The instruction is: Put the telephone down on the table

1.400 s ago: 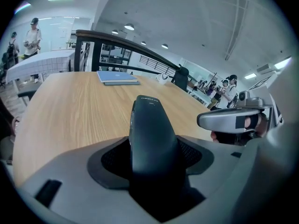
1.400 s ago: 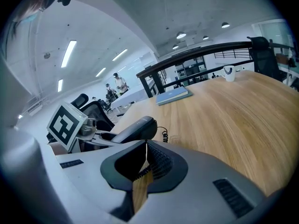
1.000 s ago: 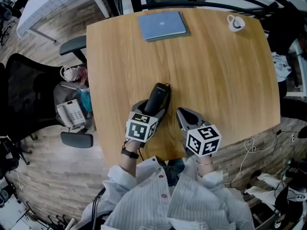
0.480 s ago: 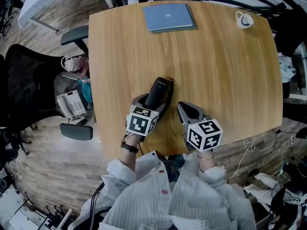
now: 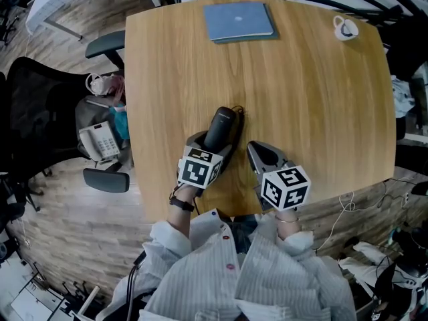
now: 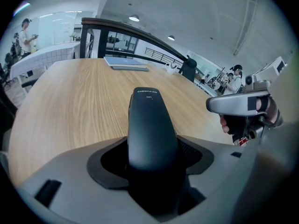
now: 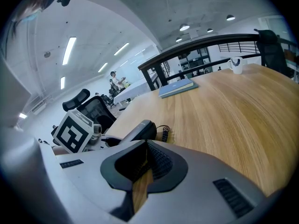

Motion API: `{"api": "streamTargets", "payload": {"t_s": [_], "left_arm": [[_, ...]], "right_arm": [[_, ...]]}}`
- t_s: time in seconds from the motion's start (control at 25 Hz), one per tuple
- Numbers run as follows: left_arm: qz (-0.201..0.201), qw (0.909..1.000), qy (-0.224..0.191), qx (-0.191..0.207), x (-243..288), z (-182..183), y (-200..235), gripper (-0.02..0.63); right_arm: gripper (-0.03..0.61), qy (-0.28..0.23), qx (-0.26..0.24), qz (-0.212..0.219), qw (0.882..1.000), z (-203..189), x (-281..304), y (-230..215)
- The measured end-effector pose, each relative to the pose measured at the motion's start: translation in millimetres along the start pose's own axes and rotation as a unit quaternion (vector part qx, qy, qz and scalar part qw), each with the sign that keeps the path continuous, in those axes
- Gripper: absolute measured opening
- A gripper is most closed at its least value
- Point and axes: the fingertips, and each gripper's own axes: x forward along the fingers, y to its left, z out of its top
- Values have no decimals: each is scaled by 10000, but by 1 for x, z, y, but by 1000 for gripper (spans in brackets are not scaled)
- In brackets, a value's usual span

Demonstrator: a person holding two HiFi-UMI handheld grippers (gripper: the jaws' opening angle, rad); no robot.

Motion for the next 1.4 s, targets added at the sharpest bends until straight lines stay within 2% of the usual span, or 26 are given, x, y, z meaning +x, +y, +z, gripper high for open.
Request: {"api": "streamTargets", "payload": {"t_s": [0.36, 0.84, 1.16, 1.4], "left_arm": [[156, 9994, 34, 320, 3, -4, -6, 310], [310, 9993, 63, 214, 4, -5, -10, 313], [535, 9981, -270, 137, -15, 12, -11, 313], [769, 9942, -736, 139, -36, 31, -20, 312]], "right_arm": [[35, 61, -45, 48, 10000, 1, 0, 3], [35, 69, -210, 164, 9996, 4, -3, 15], [35, 39, -271, 229, 9994, 5, -12, 19], [35, 43, -421, 339, 9985, 9, -23, 19]]}}
